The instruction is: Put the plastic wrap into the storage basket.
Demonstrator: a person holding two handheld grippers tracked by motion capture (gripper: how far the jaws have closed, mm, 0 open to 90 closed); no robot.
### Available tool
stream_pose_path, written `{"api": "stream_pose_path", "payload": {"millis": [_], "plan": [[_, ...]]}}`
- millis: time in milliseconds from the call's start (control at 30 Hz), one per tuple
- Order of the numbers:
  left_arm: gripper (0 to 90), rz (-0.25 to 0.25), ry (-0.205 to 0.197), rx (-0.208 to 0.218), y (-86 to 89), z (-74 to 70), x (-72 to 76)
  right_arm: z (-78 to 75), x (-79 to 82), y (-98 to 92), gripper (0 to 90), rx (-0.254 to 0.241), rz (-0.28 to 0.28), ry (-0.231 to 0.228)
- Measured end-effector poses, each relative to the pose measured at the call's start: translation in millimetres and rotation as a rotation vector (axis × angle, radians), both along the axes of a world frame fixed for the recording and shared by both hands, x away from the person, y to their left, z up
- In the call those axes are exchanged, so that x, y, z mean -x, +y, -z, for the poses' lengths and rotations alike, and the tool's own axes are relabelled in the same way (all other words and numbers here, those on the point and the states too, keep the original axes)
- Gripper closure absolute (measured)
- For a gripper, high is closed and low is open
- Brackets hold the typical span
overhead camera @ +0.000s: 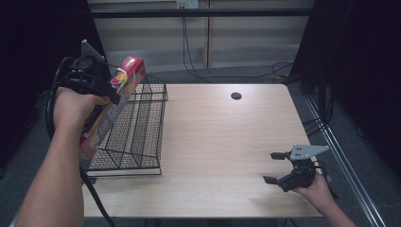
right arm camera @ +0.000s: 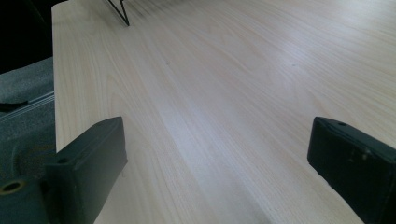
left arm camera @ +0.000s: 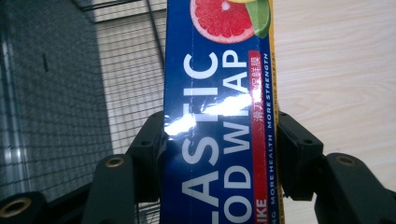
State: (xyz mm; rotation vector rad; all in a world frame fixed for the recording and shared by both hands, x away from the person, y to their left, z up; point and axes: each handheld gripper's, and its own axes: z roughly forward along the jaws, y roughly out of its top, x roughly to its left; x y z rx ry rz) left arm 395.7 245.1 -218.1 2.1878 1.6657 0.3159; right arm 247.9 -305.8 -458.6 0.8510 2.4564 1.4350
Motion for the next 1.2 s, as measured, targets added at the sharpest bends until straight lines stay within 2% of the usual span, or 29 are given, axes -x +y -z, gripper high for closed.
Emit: {"api": "stream_pose_path", "payload": {"millis": [233,367,633,800,933,1133,1167,1200], "plan": [[44.5,-0.085,-0.017,-0.009,12.5,5.1,0.2,1.4,0.9,0.8,4.4,0.003,-0.001,0.004],[44.4,-0.122,-0.004,-0.033,16.7,12.6,-0.4,0.9,1.1,-0.2,4.5,-0.002,0.004,-0.004],[44.4,-0.185,0.015,-0.023,24.4,30.5,-4.0,1.0,1.6,0.1,4.4,-0.001,0.001,0.002],[44.1,-0.246,0.049,-0.048,29.7,38.8,-6.1,1.4,1.4,-0.3,4.5,-0.001,-0.003,0.007],[43.7,-0.267,0.087,-0.063,29.9,45.9,-8.8,1.6,1.6,0.0,4.5,0.007,-0.004,-0.002],[42.4,-0.278,0.114,-0.052,28.9,54.7,-12.3,1.8,2.3,0.8,4.5,0.007,-0.007,0.007],[42.2,-0.286,0.121,-0.037,28.3,56.3,-12.8,1.9,2.3,0.7,4.5,0.006,-0.005,0.002],[42.0,-0.271,0.129,-0.034,29.7,57.3,-13.6,1.6,2.4,0.3,4.5,0.006,-0.006,0.002]]}}
